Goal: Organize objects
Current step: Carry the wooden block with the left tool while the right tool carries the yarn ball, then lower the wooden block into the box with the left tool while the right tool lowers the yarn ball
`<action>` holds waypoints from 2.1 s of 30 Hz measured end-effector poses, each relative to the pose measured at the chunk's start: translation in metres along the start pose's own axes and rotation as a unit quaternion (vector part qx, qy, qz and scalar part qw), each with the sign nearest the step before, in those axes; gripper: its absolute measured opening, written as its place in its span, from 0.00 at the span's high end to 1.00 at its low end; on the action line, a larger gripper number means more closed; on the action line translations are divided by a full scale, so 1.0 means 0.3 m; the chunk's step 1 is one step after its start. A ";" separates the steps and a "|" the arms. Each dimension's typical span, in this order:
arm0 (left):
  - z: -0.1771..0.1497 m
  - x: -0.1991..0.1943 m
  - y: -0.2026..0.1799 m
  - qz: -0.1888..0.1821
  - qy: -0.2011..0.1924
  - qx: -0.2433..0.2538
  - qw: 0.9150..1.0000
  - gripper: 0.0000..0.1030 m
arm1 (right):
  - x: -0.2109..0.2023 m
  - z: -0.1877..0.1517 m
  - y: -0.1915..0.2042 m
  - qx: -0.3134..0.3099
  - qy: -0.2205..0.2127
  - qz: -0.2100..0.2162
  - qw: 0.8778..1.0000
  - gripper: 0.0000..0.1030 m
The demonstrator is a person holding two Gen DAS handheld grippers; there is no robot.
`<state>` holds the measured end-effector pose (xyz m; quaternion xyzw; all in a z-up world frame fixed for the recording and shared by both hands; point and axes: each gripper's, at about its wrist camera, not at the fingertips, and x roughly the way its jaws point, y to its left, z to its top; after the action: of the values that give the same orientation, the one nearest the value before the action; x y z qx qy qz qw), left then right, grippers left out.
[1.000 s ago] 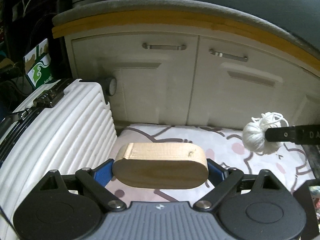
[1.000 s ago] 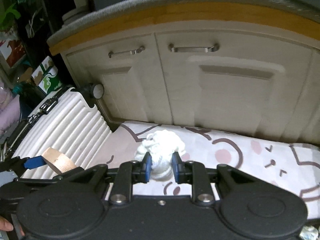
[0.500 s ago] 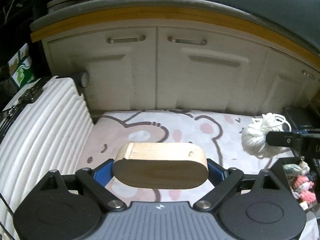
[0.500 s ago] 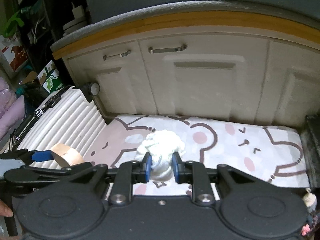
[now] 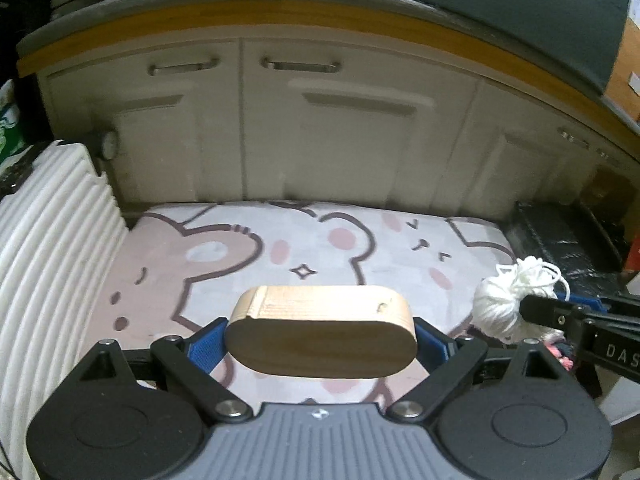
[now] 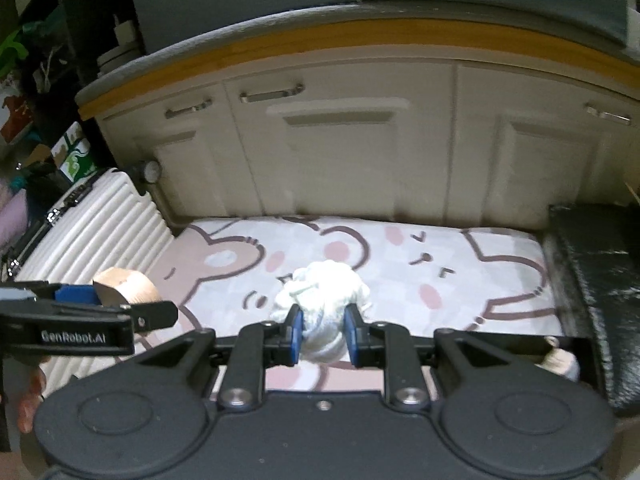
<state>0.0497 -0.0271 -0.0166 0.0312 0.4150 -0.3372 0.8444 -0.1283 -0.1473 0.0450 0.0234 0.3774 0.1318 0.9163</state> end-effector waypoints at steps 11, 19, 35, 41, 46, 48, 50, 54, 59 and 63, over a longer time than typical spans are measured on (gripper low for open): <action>0.012 0.053 -0.207 -0.032 0.008 0.019 0.999 0.09 | -0.085 -0.030 -0.183 0.027 -0.003 -0.043 0.999 0.78; 0.018 0.099 -0.348 -0.060 0.011 0.032 0.998 0.09 | -0.145 -0.064 -0.333 0.050 -0.002 -0.070 0.996 0.77; -0.008 0.175 -0.537 -0.122 0.033 0.007 0.992 0.09 | -0.195 -0.136 -0.556 0.067 0.022 -0.104 0.992 0.77; -0.033 0.222 -0.623 -0.139 0.051 0.026 0.989 0.09 | -0.161 -0.185 -0.614 0.053 0.062 -0.122 0.989 0.77; -0.068 0.296 -0.689 -0.154 0.098 0.038 0.982 0.09 | -0.125 -0.223 -0.641 0.027 0.101 -0.128 0.986 0.77; -0.079 0.322 -0.712 -0.156 0.115 0.053 0.980 0.09 | -0.116 -0.233 -0.649 0.021 0.111 -0.128 0.985 0.77; -0.092 0.350 -0.735 -0.156 0.129 0.078 0.976 0.09 | -0.108 -0.239 -0.658 0.017 0.118 -0.126 0.985 0.77; -0.122 0.394 -0.778 -0.140 0.149 0.145 0.968 0.09 | -0.093 -0.249 -0.663 0.006 0.131 -0.123 0.984 0.77; -0.141 0.438 -0.797 -0.129 0.165 0.179 0.961 0.09 | -0.067 -0.260 -0.659 -0.016 0.149 -0.121 0.981 0.77; -0.145 0.457 -0.807 -0.126 0.167 0.190 0.959 0.09 | -0.037 -0.266 -0.646 -0.039 0.166 -0.117 0.978 0.77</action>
<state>-0.0653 -0.2739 -0.0890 0.1942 0.4792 -0.5036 0.6921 -0.1483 -0.3416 -0.0319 -0.0787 0.5194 0.0403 0.8500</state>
